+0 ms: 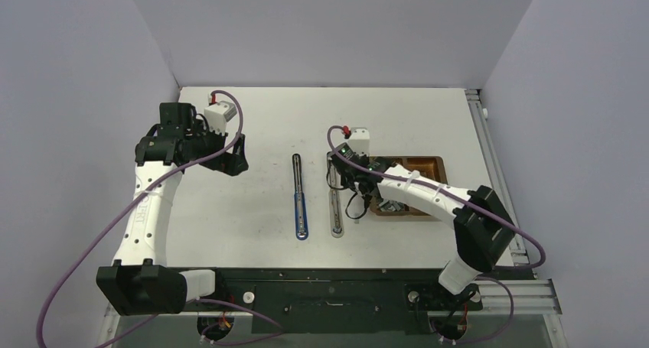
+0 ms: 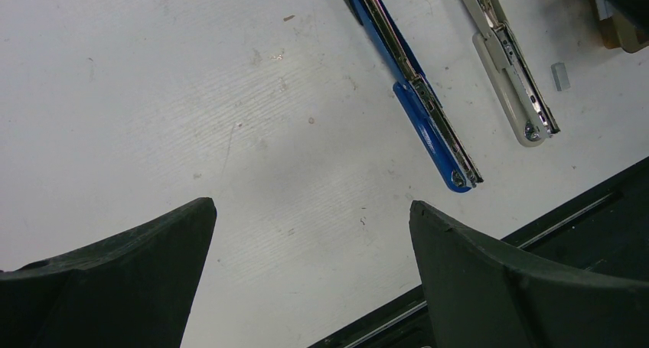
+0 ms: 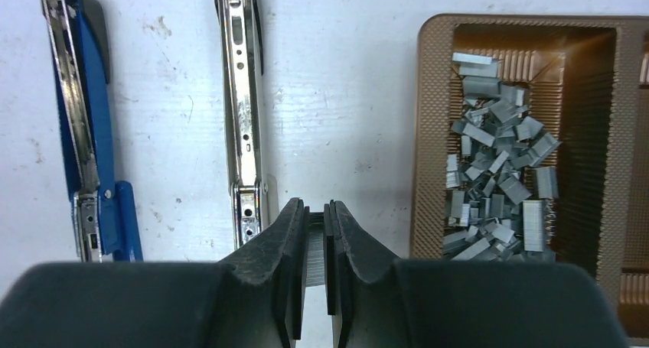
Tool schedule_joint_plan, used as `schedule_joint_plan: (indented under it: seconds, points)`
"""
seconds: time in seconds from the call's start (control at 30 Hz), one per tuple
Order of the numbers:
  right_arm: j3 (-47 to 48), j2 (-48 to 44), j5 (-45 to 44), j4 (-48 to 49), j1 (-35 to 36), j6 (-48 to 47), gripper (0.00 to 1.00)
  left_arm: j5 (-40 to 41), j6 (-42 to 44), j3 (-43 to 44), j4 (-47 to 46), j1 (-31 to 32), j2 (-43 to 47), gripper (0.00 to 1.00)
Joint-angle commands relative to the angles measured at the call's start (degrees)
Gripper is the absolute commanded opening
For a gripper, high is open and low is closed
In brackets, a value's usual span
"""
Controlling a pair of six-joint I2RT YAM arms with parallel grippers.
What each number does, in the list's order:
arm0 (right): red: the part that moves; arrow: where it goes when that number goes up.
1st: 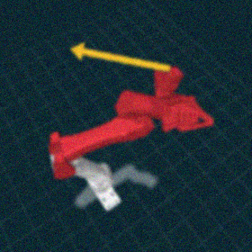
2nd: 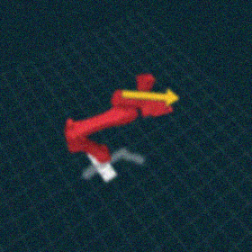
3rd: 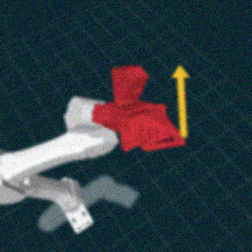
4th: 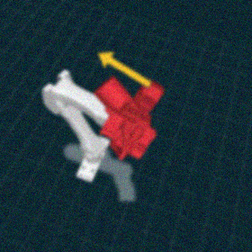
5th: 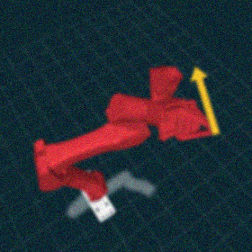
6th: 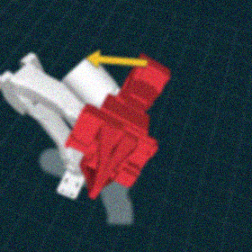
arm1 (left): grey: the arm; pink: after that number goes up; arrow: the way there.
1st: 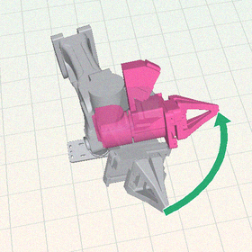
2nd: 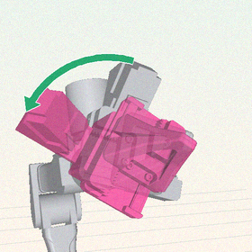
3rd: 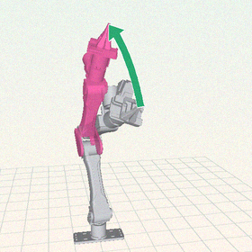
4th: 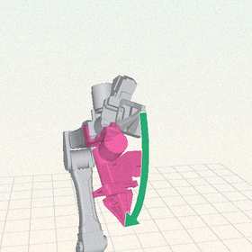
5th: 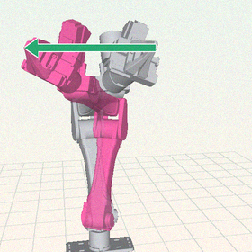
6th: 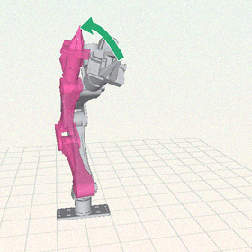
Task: Load the staples into the stapler
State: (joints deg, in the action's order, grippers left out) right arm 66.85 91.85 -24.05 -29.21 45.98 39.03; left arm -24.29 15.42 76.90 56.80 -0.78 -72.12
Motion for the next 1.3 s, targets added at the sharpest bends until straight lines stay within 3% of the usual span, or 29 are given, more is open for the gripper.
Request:
schedule_joint_plan:
  seconds: [0.0, 0.8, 0.9, 1.1, 1.27]
  points:
    - [1.1, 4.9, -3.4, -1.0, 1.8, 1.0, 0.09, -0.6, -0.1, 1.1, -0.2, 0.3, 1.9, 0.96]
    - [-3.7, 13.3, -3.4, 4.6, 2.3, 0.4, 0.10, -0.4, 0.7, 1.0, -0.2, 0.3, 1.7, 0.96]
    - [-3.6, 13.8, -3.2, 4.4, 2.3, 0.2, 0.14, -0.4, 0.7, 1.2, -0.1, 0.3, 1.6, 0.96]
    - [-3.0, 12.1, -2.4, 4.6, 2.3, -0.8, 0.32, -0.6, 0.6, 1.4, 0.0, 0.3, 1.5, 0.96]
    - [-1.0, 9.6, -2.6, 2.8, 2.2, -1.5, 0.34, -0.7, 0.6, 1.7, 0.2, 0.3, 1.5, 0.96]
